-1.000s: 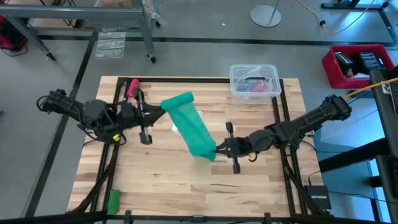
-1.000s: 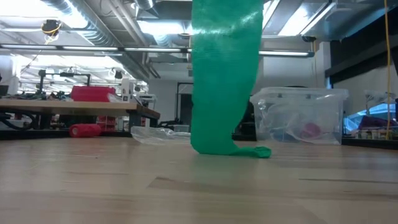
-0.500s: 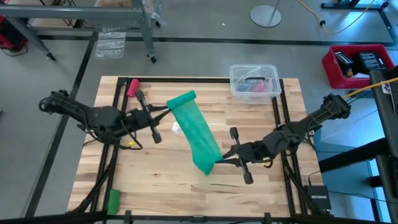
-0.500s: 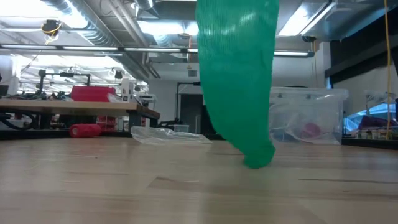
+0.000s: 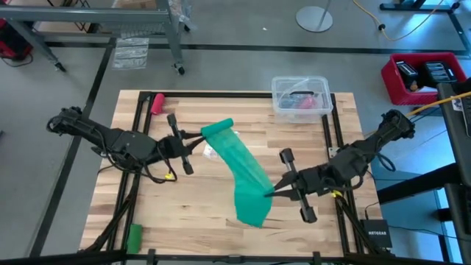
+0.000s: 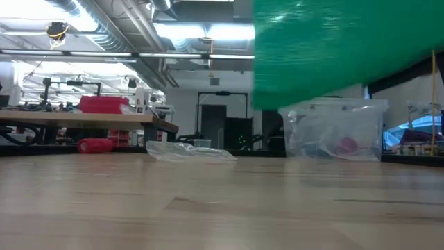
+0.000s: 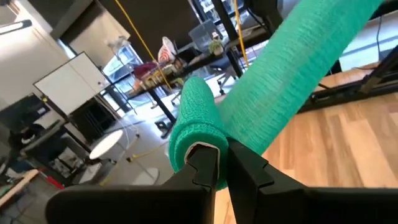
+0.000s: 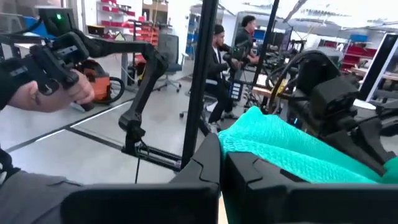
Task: Roll bandage
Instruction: Roll the green bandage
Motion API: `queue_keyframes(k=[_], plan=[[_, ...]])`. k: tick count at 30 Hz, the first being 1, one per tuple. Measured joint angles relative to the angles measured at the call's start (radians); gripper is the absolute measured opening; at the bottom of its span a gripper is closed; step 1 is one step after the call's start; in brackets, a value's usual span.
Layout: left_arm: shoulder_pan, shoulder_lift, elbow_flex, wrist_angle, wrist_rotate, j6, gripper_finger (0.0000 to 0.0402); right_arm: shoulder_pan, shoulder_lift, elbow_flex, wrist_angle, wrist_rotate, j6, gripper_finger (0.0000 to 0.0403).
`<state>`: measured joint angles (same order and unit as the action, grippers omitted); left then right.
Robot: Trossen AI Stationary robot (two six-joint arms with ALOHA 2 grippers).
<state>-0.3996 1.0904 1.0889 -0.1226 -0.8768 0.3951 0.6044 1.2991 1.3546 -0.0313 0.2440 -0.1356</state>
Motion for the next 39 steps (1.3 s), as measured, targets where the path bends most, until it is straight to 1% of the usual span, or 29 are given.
queue_keyframes(k=[8,10,13,15,18,23,26,28,30,33,35,37,39], plan=[[-0.018,-0.001,0.0,-0.002,0.004,-0.03,0.0017,-0.003,0.01,0.002,-0.049,0.009,0.019,0.0003],[-0.019,-0.001,0.0,-0.002,0.005,-0.03,0.0017,-0.003,0.023,0.002,-0.051,0.008,0.036,0.0009],[-0.019,-0.001,0.0,0.001,0.004,-0.026,0.0017,-0.002,0.046,0.002,-0.05,0.057,0.067,0.0029],[-0.018,-0.001,0.0,0.002,0.001,-0.026,0.0017,-0.002,0.062,0.002,-0.065,0.1,0.093,0.0053],[-0.018,-0.001,0.0,0.031,0.0,-0.013,0.0017,-0.002,0.081,0.002,-0.136,0.156,0.144,0.0103],[-0.018,-0.01,0.0,0.173,0.001,0.068,0.0017,-0.011,0.115,0.002,-0.277,0.172,0.181,0.0188],[-0.018,-0.011,0.001,0.203,0.002,0.085,0.0017,-0.011,0.113,0.001,-0.356,0.177,0.181,0.0222],[-0.02,-0.011,0.001,0.211,0.004,0.075,0.0017,-0.011,0.11,0.002,-0.406,0.225,0.189,0.0237],[-0.023,-0.011,0.001,0.218,0.027,0.054,0.0017,-0.008,0.104,0.001,-0.457,0.297,0.189,0.0244],[-0.027,-0.011,0.007,0.216,0.077,0.0,0.0017,-0.01,0.085,0.0,-0.525,0.333,0.19,0.0246],[-0.035,-0.011,0.019,0.215,0.116,-0.034,0.0017,-0.038,0.077,-0.024,-0.525,0.328,0.181,0.0242],[-0.043,-0.011,0.033,0.218,0.155,-0.054,0.0017,-0.082,0.055,-0.081,-0.501,0.306,0.169,0.0234],[-0.055,-0.011,0.044,0.219,0.17,-0.058,0.0017,-0.146,0.024,-0.155,-0.435,0.256,0.159,0.0226]])
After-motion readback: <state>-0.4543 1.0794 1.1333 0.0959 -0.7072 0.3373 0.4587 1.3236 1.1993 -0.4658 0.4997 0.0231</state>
